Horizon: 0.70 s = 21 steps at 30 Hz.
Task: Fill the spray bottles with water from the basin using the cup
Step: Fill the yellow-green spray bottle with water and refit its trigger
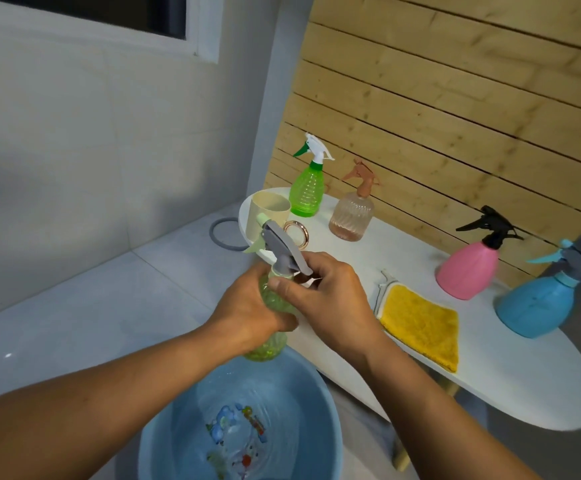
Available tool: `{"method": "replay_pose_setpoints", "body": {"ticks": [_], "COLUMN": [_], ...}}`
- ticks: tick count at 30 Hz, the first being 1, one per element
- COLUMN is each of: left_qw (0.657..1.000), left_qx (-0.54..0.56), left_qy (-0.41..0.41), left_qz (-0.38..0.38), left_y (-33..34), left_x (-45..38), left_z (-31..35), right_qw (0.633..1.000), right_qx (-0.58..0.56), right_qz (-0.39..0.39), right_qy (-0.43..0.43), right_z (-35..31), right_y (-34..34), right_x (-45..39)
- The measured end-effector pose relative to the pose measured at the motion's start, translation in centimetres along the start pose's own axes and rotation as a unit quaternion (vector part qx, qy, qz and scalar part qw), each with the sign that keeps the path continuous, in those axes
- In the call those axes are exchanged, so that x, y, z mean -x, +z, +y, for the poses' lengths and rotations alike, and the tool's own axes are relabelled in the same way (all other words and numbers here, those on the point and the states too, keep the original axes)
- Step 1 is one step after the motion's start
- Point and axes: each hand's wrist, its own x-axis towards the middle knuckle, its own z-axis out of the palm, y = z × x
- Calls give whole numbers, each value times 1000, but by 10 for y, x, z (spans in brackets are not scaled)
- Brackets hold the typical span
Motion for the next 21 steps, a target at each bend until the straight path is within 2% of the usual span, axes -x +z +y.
{"method": "replay_pose_setpoints", "body": {"ticks": [8, 13, 21], "left_qw": [999, 998, 999], "left_qx": [-6, -11, -15], "left_qy": [40, 59, 41], "left_qz": [-7, -6, -8], "left_y": [14, 41, 96], "left_x": [-36, -71, -114], "left_z": [78, 113, 99], "right_qw": [999, 995, 990], "right_qx": [-35, -53, -43], "right_qz": [28, 88, 132], "right_qy": [3, 5, 30], "right_z": [-22, -13, 38], "right_y": [-69, -103, -115], "right_x": [-40, -68, -84]}}
